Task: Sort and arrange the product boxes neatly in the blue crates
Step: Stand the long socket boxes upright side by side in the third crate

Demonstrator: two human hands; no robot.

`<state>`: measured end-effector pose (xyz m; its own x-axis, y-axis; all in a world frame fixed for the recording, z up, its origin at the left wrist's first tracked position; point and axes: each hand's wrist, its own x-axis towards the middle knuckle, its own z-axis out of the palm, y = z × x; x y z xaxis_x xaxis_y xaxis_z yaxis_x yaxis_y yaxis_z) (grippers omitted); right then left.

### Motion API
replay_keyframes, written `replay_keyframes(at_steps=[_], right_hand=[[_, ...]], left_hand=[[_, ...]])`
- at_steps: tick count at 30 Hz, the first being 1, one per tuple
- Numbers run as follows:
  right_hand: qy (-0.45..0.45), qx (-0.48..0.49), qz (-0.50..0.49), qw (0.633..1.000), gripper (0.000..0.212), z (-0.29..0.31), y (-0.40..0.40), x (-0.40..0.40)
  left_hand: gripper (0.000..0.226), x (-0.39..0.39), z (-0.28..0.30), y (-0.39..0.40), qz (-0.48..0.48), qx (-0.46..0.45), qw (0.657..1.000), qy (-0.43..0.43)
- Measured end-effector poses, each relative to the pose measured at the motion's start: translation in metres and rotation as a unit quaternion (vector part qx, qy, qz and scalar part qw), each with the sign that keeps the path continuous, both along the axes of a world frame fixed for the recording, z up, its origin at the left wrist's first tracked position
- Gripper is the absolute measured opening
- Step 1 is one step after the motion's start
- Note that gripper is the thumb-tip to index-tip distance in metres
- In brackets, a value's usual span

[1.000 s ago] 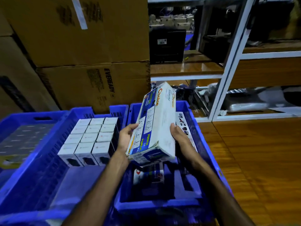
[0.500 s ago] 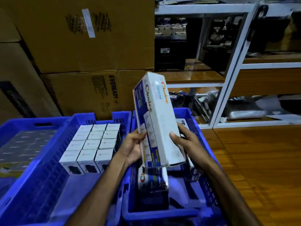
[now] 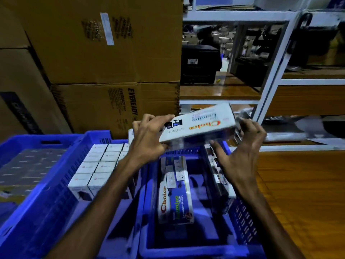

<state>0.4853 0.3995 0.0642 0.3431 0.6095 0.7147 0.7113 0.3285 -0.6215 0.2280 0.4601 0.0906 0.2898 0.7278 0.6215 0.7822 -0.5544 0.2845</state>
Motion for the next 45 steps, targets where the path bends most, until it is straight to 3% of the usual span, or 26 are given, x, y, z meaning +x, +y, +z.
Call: replay_keyframes(at_steps=[5,8,11,14,16,19,22,25,32,35,38,41,45], right_hand=[[-0.055,-0.095,0.112,0.988,0.104,-0.019,-0.004,-0.004],[-0.119,-0.142,0.146,0.972,0.091,-0.031,-0.009,-0.01],[-0.122,-0.163,0.123,0.971,0.076,-0.038,-0.016,-0.018],[-0.09,-0.164,0.073,0.98,0.071,-0.043,-0.022,-0.025],[-0.075,-0.168,0.021,0.983,0.072,-0.049,-0.026,-0.031],[-0.057,-0.188,-0.049,0.979,0.072,-0.058,-0.034,-0.043],[-0.045,-0.222,-0.082,0.971,0.073,-0.064,-0.038,-0.052],[-0.061,-0.261,-0.097,0.958,0.071,-0.067,-0.037,-0.056],[-0.132,-0.353,-0.108,0.92,0.068,-0.064,-0.027,-0.061],[-0.168,-0.376,-0.106,0.905,0.071,-0.072,-0.025,-0.062],[-0.197,-0.387,-0.104,0.895,0.077,-0.079,-0.024,-0.061],[-0.228,-0.417,-0.077,0.877,0.088,-0.087,-0.023,-0.054],[-0.27,-0.459,-0.046,0.845,0.102,-0.094,-0.022,-0.047]], left_hand=[[0.077,-0.01,0.016,0.005,-0.006,-0.029,0.994,0.107],[0.076,-0.007,0.017,0.01,-0.022,-0.02,0.985,0.169],[0.082,-0.001,0.011,0.013,-0.018,0.0,0.982,0.188],[0.091,0.003,-0.005,0.013,0.03,0.033,0.991,0.128],[0.092,0.012,-0.022,0.008,0.059,0.029,0.997,0.026],[0.087,0.037,-0.055,0.001,0.035,-0.089,0.982,-0.162],[0.082,0.055,-0.084,-0.001,0.015,-0.24,0.94,-0.241],[0.066,0.056,-0.1,0.001,0.005,-0.309,0.929,-0.206],[0.049,0.049,-0.125,0.0,-0.019,-0.34,0.92,-0.192],[0.047,0.053,-0.14,0.005,-0.053,-0.407,0.888,-0.207],[0.04,0.06,-0.15,0.01,-0.105,-0.494,0.829,-0.242],[0.054,0.066,-0.155,0.016,-0.128,-0.545,0.791,-0.245],[0.079,0.066,-0.158,0.023,-0.157,-0.576,0.785,-0.166]])
